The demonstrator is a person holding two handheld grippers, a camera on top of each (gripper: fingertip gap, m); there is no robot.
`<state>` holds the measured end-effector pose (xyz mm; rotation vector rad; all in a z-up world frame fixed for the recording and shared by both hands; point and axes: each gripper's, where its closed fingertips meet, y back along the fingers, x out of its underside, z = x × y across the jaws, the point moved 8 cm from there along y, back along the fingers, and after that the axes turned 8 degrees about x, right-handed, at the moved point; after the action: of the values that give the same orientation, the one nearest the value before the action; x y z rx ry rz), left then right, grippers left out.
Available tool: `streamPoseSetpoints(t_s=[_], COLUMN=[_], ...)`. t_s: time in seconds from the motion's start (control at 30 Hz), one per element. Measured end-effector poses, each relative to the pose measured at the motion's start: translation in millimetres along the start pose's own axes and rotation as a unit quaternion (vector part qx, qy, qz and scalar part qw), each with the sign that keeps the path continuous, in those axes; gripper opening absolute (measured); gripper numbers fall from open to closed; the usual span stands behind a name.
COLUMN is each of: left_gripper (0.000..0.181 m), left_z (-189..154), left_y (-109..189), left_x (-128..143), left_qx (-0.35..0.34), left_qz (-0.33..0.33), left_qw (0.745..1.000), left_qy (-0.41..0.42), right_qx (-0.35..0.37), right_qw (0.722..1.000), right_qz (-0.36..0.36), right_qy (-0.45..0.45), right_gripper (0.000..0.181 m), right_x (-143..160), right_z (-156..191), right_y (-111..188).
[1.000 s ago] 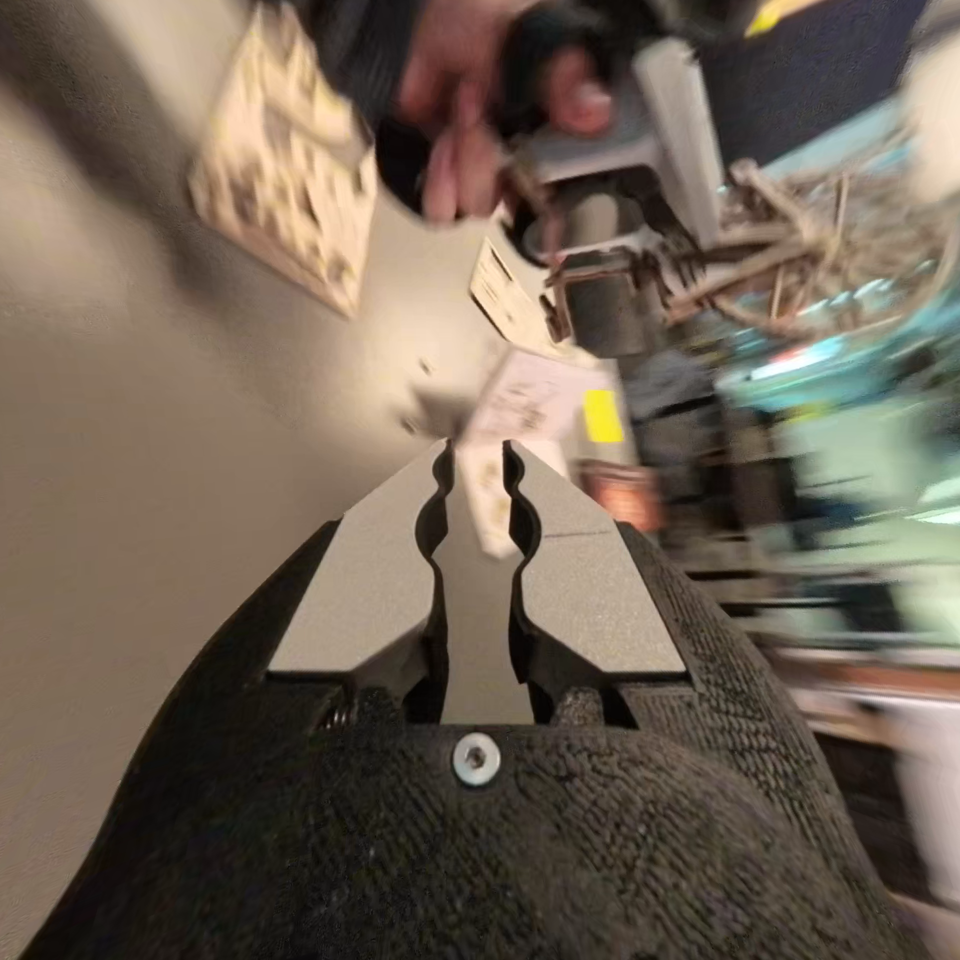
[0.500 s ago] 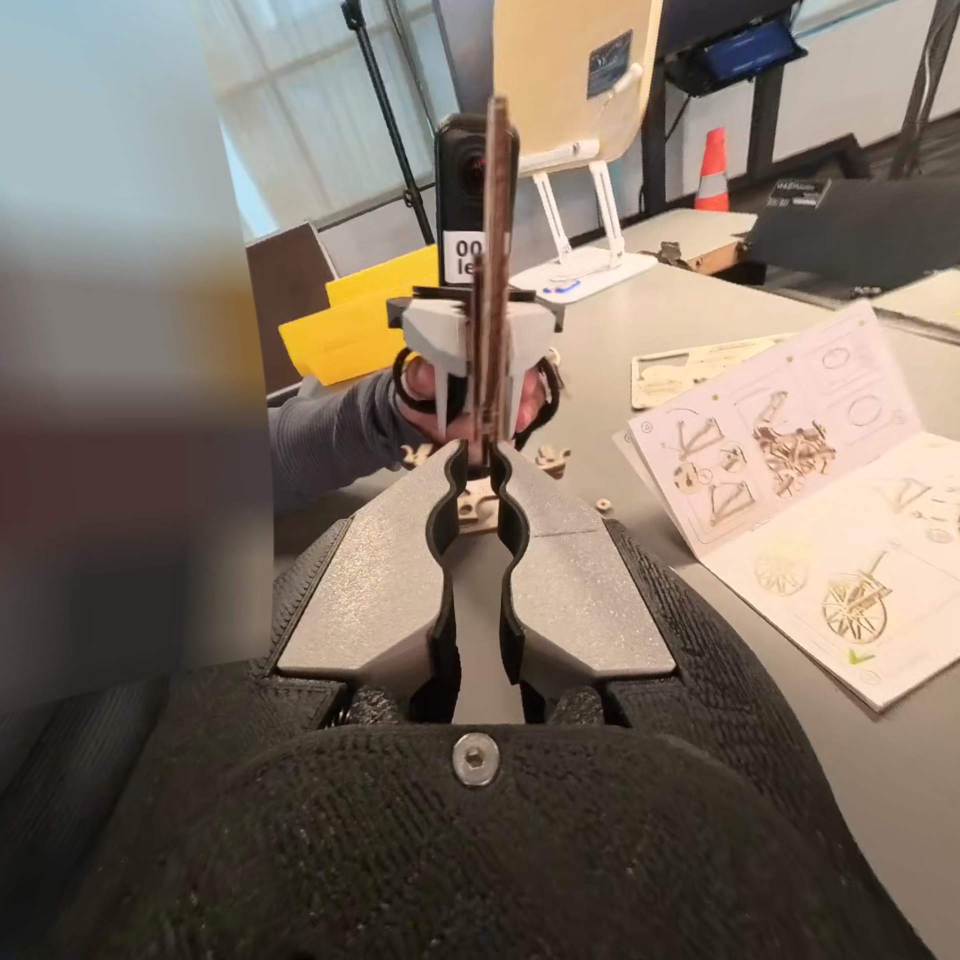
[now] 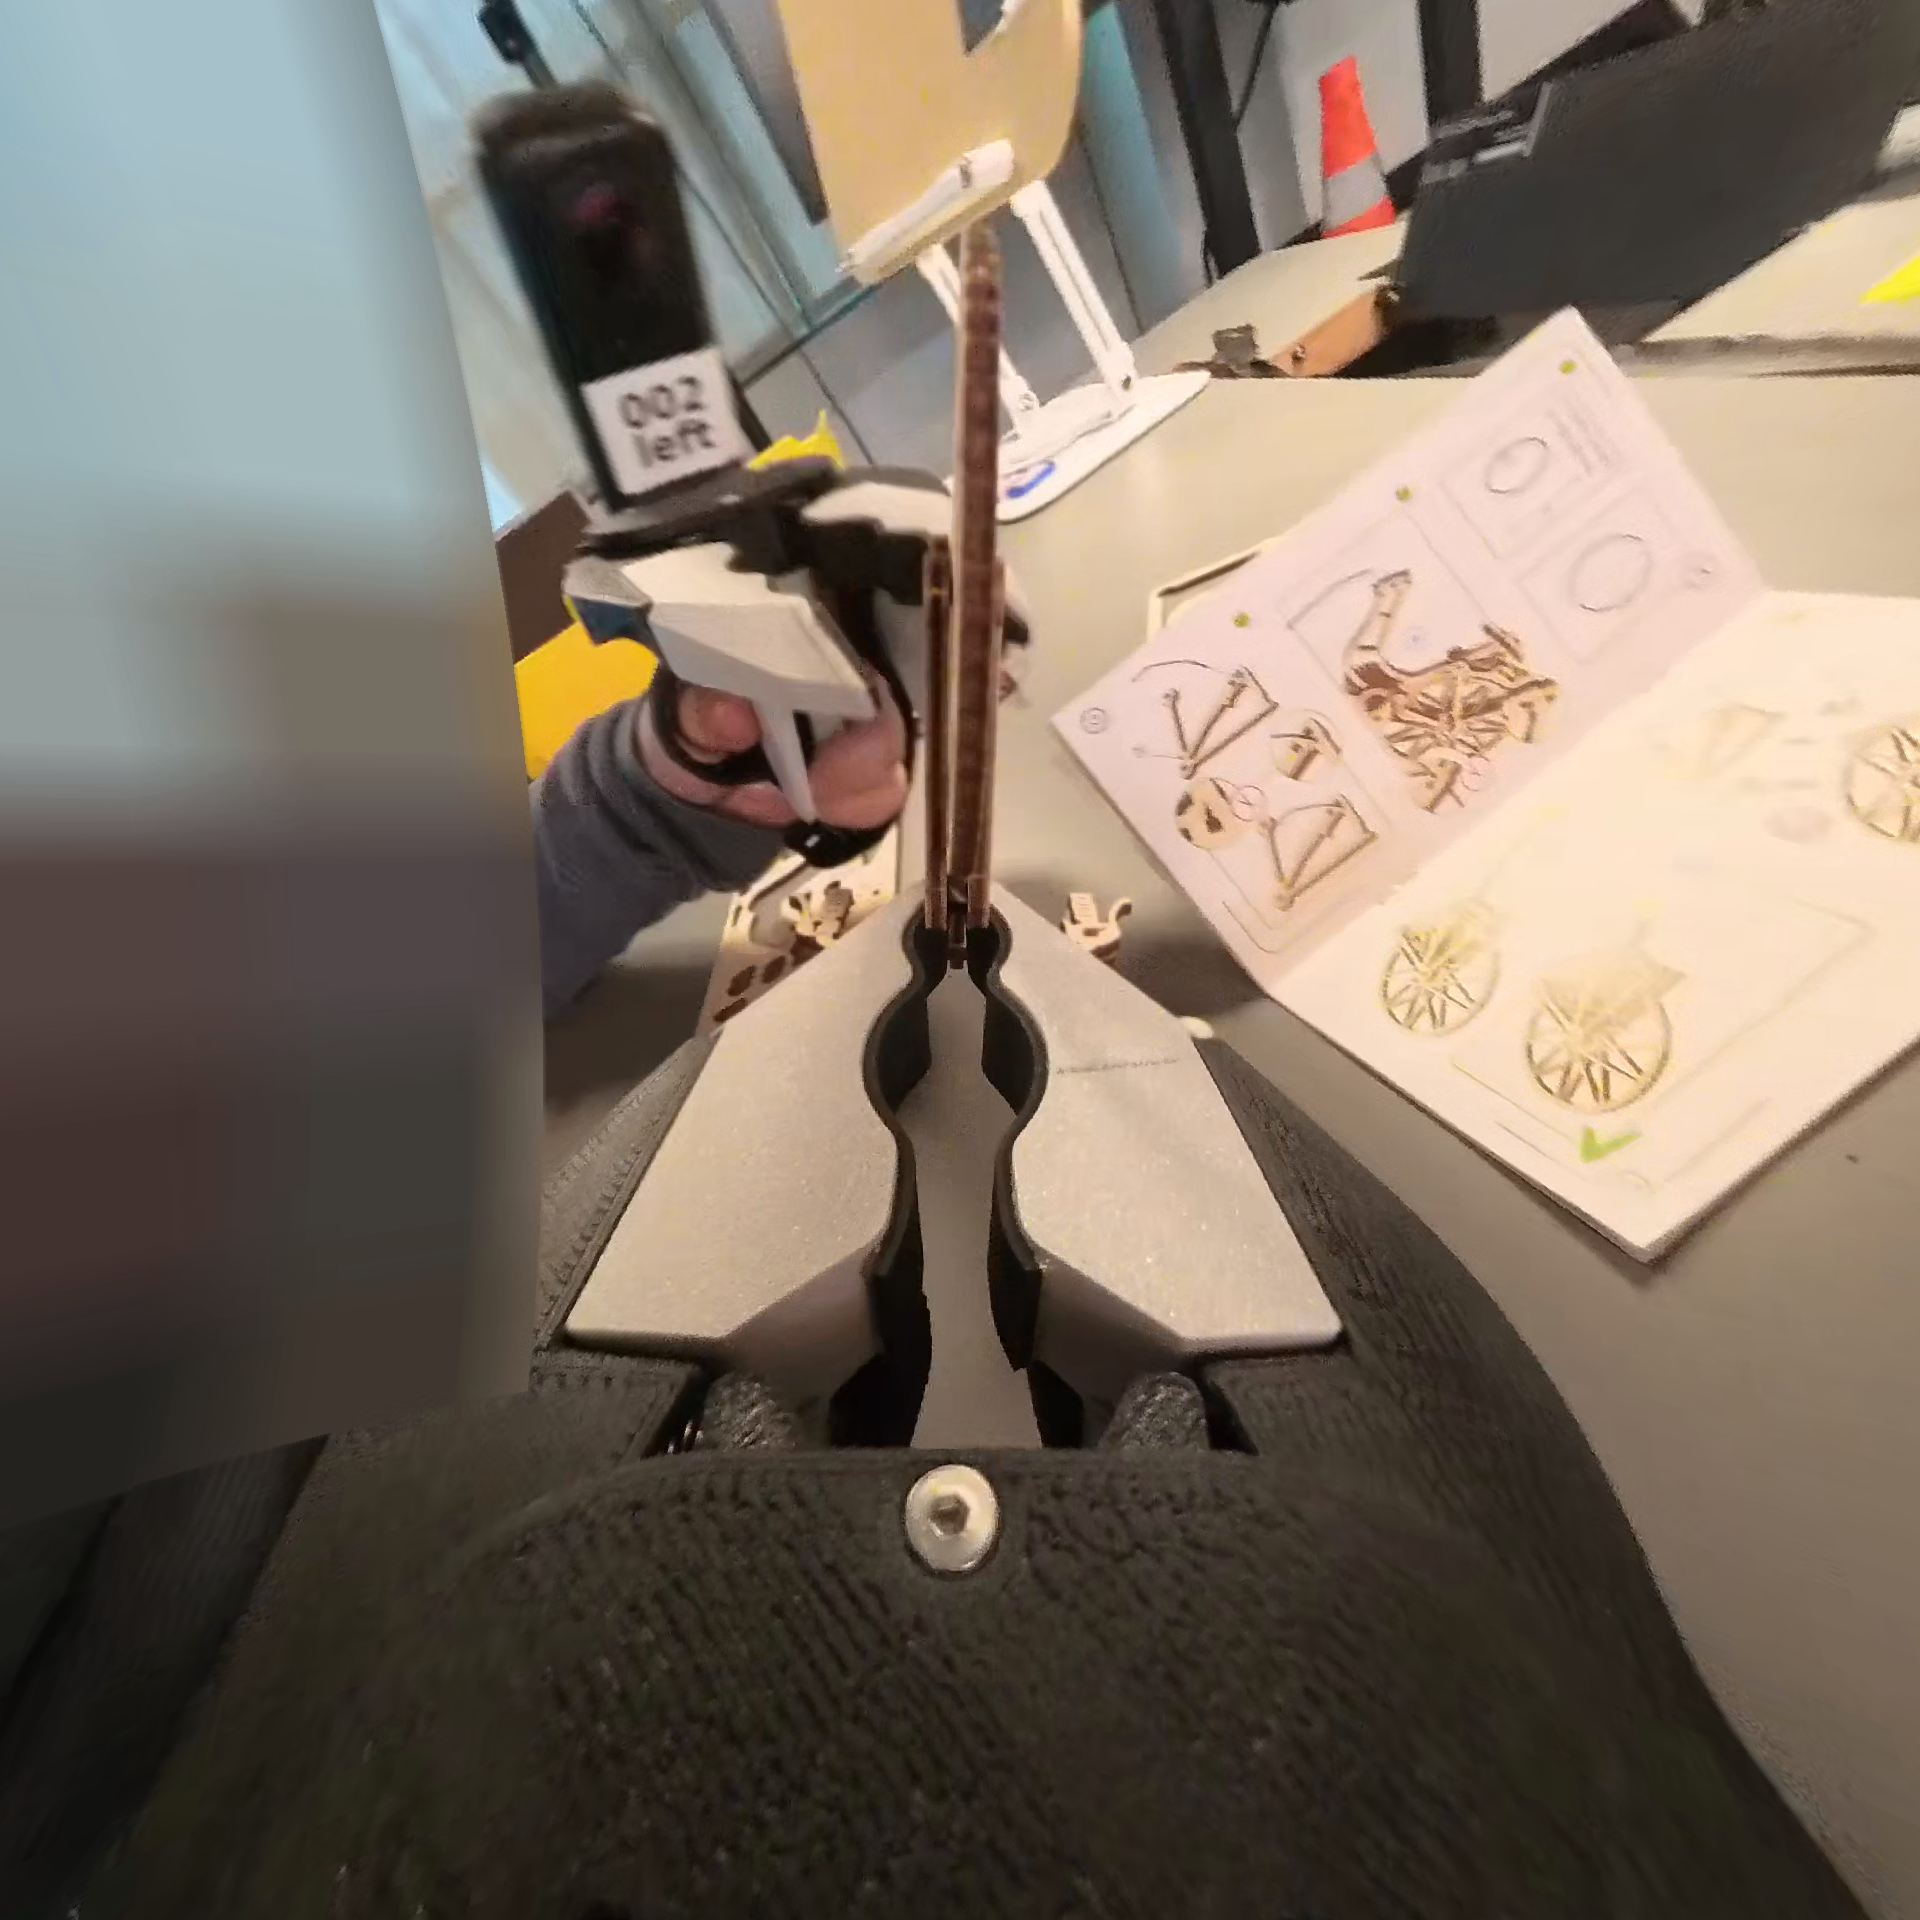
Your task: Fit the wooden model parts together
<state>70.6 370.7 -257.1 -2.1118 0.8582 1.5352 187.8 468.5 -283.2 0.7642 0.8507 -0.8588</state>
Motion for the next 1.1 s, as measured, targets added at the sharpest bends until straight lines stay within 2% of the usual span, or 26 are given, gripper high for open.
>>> streamPoseSetpoints(t_s=[0.07,0.13,0.23,0.33,0.47,0.57,0.63,0.73,0.87,0.97,1.1], left_gripper=[0.028,0.026,0.025,0.018,0.015,0.011,0.002,0.000,0.000,0.000,0.000], left_z=[3.7,3.6,-2.7,-5.3,-11.9,-9.8,-3.4,6.3,13.5,19.3,20.0], left_y=[13.5,22.8,27.3,32.8,32.8,28.1,26.3,27.6,36.6,49.0,59.1], left_x=[-1.1,4.9,24.1,36.1,45.6,53.9,58.1,55.7,49.0,38.7,28.2], left_qx=[-0.068,-0.098,-0.096,-0.123,-0.059,0.003,0.015,0.008,-0.020,-0.071,-0.089], left_qz=[0.029,0.084,0.167,0.206,0.256,0.298,0.325,0.315,0.259,0.209,0.139], left_qw=[0.997,0.990,0.979,0.967,0.962,0.953,0.944,0.948,0.964,0.970,0.978], left_qy=[-0.033,-0.051,-0.062,-0.089,-0.074,-0.051,-0.053,-0.056,-0.059,-0.105,-0.127], right_qx=[0.008,0.005,-0.027,-0.013,0.041,0.126,0.166,0.209,0.257,0.306,0.386], right_qw=[1.000,0.999,0.992,0.989,0.994,0.991,0.985,0.976,0.962,0.948,0.919], right_qz=[0.011,0.033,0.027,0.052,0.050,0.044,0.032,0.008,-0.018,-0.033,-0.062], right_qy=[0.001,0.042,0.119,0.138,0.086,0.023,-0.017,-0.059,-0.090,-0.086,-0.049], right_gripper=[0.001,0.001,0.001,0.001,0.001,0.001,0.001,0.001,0.001,0.001,0.001], right_x=[2.7,5.1,3.5,4.2,7.9,14.1,18.8,22.4,24.9,27.3,26.1], right_z=[-4.7,-6.7,-6.2,-13.1,-10.4,-8.5,-6.8,-2.9,4.2,11.6,20.2], right_y=[-2.7,-5.8,-8.2,-12.7,-18.2,-17.3,-16.3,-18.1,-24.4,-28.1,-24.8])
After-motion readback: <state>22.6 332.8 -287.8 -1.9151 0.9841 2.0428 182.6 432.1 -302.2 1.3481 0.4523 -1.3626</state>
